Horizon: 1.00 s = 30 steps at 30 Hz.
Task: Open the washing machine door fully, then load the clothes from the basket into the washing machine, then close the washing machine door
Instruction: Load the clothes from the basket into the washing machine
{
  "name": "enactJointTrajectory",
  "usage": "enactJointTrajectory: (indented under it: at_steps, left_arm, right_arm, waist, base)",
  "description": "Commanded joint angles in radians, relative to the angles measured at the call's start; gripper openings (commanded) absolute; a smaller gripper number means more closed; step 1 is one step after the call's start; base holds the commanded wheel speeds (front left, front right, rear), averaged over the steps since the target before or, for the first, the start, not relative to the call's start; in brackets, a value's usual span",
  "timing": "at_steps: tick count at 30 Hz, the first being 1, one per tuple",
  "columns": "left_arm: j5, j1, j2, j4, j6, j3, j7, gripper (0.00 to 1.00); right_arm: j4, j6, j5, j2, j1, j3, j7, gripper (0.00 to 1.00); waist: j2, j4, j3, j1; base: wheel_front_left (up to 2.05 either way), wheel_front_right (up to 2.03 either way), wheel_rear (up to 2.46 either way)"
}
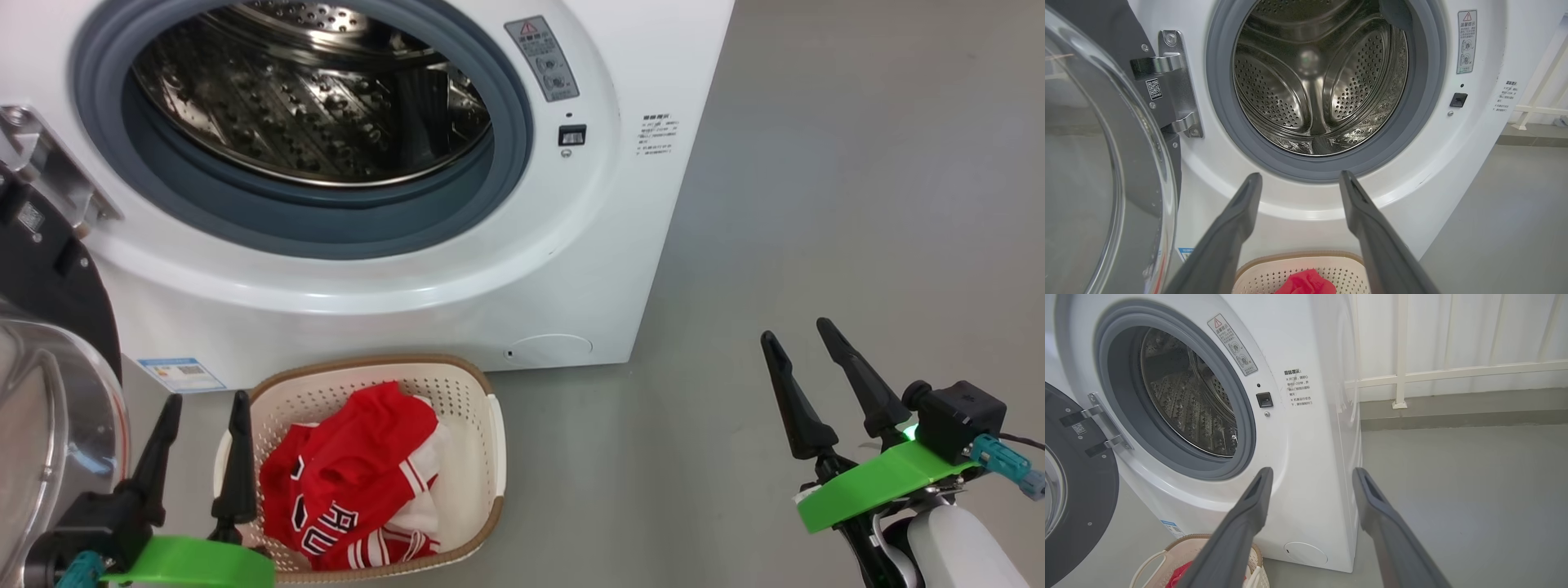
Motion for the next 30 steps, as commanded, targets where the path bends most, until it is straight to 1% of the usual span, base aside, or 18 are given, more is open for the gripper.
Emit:
enactJointTrajectory:
  at_steps: [1, 3, 6, 17, 22, 30]
  left_arm:
    - [0.01, -0.039, 0.017, -0.023, 0.008, 0.036, -0.008, 1.0]
    - [0.023, -0.047, 0.019, -0.025, 0.016, 0.036, -0.008, 1.0]
    - [0.028, -0.06, 0.016, -0.029, 0.017, 0.037, -0.008, 1.0]
    - [0.023, -0.121, 0.015, 0.0, 0.006, 0.035, -0.008, 1.0]
    - [0.017, -0.148, 0.016, 0.028, 0.001, 0.03, -0.008, 1.0]
    - [-0.01, -0.205, 0.021, 0.119, -0.007, 0.039, -0.008, 1.0]
  right_arm:
    - [-0.029, 0.002, -0.008, -0.004, -0.025, 0.015, -0.012, 1.0]
    - [-0.031, 0.002, -0.009, -0.002, -0.03, 0.015, -0.012, 1.0]
    - [-0.034, 0.002, -0.011, 0.0, -0.038, 0.013, -0.012, 1.0]
    - [-0.052, 0.002, -0.021, 0.009, -0.075, 0.006, -0.012, 1.0]
    - [-0.06, 0.002, -0.024, 0.011, -0.093, 0.003, -0.012, 1.0]
    - [-0.066, 0.002, -0.028, 0.023, -0.122, 0.007, -0.012, 1.0]
  waist:
    - [-0.0001, -0.003, 0.017, 0.0]
    - [-0.0001, -0.006, 0.031, 0.0]
    - [-0.0001, -0.008, 0.054, 0.0]
    - [-0.0001, -0.022, 0.153, 0.0]
    - [-0.0001, -0.027, 0.191, 0.0]
    - [-0.0001, -0.043, 0.257, 0.0]
  base:
    - [0.0, 0.0, 0.0]
    - [0.0, 0.0, 0.0]
    - [0.0, 0.0, 0.0]
    - [0.0, 0.0, 0.0]
    - [0.0, 0.0, 0.0]
    - [0.0, 0.0, 0.0]
